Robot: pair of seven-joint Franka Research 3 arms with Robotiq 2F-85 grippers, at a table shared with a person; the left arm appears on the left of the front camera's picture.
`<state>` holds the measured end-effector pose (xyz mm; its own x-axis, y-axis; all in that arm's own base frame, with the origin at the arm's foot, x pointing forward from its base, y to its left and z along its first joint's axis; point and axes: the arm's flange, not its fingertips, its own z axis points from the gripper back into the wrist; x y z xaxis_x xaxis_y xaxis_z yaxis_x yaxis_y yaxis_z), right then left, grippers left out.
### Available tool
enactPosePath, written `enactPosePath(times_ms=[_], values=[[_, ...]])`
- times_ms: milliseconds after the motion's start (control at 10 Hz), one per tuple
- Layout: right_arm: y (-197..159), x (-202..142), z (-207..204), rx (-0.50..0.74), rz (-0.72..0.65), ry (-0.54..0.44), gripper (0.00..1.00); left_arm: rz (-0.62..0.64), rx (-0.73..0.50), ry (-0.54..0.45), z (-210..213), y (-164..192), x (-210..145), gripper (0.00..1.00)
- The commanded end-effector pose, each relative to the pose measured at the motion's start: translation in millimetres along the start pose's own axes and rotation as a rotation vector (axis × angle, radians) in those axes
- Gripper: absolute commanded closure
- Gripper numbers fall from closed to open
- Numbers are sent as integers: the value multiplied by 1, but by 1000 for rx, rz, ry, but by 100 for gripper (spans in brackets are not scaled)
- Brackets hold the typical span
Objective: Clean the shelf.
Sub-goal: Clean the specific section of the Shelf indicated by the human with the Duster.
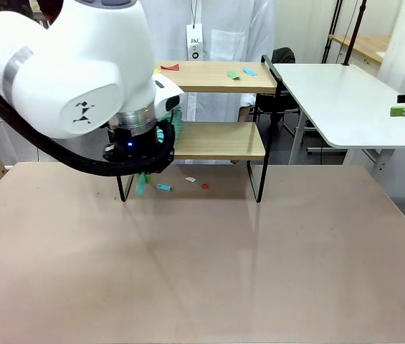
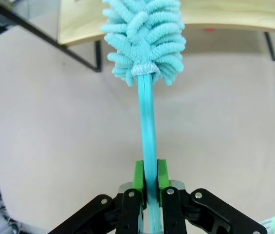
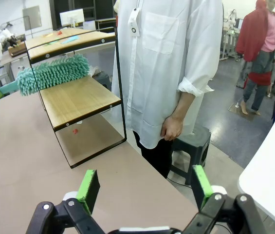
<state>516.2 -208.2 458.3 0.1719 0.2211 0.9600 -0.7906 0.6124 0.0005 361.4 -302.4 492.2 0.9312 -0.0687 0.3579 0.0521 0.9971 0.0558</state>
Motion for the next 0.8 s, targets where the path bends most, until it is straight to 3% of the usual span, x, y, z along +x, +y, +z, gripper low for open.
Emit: enactPosePath(times_ms=[0, 400, 700], values=[[1, 2, 0, 0, 4, 0, 0, -1, 121, -3, 8, 22, -7, 87], [1, 2, 0, 0, 4, 0, 0, -60, 386, -35, 22, 20, -17, 87], [1, 2, 0, 0, 4, 0, 0, -49, 456, -202, 48, 2, -31, 87]])
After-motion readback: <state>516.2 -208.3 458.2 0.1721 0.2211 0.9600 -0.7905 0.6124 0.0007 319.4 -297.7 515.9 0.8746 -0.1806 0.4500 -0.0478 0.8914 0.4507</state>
